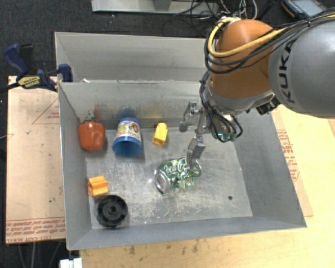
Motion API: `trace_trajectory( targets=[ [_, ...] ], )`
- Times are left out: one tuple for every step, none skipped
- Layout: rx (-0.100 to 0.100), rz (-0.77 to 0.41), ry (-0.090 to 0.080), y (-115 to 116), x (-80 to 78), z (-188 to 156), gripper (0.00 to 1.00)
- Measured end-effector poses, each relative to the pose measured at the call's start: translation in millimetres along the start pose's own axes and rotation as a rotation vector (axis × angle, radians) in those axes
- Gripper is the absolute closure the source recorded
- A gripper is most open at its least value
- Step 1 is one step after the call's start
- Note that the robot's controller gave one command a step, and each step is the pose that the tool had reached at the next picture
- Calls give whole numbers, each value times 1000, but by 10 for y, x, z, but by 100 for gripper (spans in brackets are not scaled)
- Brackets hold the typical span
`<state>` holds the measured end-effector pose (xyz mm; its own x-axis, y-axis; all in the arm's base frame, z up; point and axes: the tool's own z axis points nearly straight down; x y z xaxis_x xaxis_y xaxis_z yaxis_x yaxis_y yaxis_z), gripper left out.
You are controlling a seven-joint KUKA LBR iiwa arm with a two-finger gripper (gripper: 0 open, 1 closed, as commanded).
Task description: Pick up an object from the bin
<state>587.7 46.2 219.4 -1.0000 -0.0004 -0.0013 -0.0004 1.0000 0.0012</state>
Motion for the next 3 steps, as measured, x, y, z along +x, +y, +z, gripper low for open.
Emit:
trace_trajectory(
  targets=[
    [1, -106, -8, 58, -16, 173, 0],
    [0, -323, -5, 93, 44, 793, 0],
    [-4, -368, -8, -326, 2, 1426, 100]
  ],
)
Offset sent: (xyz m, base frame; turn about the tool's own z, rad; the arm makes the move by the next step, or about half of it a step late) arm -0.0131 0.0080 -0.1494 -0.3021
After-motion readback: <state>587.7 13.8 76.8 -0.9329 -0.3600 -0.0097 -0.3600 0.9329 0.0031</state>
